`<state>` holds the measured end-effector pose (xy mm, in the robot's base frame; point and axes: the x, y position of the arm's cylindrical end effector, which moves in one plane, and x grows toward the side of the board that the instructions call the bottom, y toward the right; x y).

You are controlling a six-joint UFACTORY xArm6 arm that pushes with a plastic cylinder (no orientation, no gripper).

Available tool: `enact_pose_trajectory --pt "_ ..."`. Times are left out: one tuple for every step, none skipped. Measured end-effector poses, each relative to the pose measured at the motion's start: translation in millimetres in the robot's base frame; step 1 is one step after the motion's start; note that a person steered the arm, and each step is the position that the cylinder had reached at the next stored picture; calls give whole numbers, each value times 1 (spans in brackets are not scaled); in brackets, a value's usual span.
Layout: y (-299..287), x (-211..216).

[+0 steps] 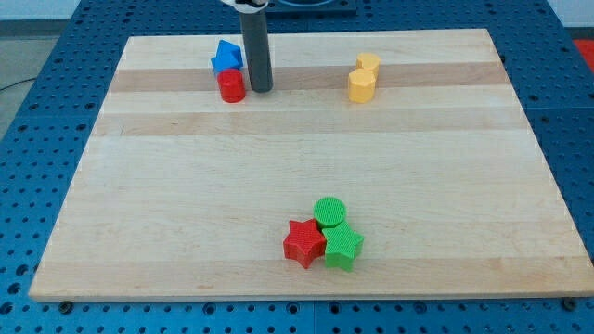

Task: Move the arm diagonal to green circle

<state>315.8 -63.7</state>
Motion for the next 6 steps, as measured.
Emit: enact_pose_trajectory --pt "64 10" --pt "140 45" --pt "182 105" --pt "190 152" --pt "202 199" --pt "202 255"
